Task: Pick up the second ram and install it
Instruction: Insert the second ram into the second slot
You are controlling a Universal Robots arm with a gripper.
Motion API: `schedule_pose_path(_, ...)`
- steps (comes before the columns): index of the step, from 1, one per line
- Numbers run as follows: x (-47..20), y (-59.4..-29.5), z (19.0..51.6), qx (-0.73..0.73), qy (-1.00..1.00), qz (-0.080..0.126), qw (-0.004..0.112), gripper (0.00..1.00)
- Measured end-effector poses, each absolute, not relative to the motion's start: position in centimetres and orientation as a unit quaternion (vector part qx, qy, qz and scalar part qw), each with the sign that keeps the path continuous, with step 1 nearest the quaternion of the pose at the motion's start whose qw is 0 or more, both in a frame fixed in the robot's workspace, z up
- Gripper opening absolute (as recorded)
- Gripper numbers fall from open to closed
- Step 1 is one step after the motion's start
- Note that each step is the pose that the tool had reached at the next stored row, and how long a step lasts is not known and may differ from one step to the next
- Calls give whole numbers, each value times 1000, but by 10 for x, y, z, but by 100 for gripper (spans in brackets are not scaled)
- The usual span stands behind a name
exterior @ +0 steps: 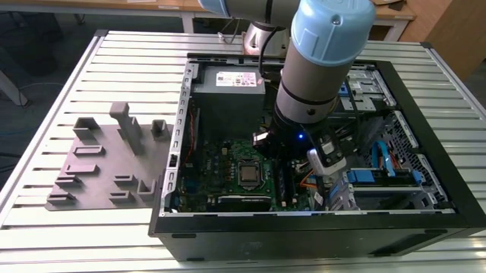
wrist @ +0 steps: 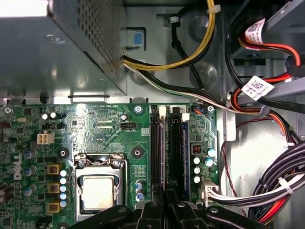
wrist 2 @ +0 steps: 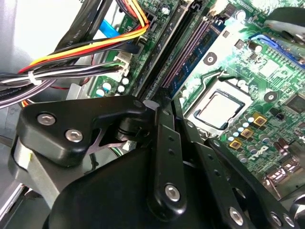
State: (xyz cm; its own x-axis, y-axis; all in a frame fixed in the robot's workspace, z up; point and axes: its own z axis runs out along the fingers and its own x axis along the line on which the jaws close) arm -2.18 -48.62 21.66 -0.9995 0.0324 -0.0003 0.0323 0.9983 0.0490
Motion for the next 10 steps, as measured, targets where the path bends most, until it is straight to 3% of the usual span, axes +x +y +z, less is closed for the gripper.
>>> schedule_pose_path(10, -22, -486, 213, 13, 1000, 24, 0, 11)
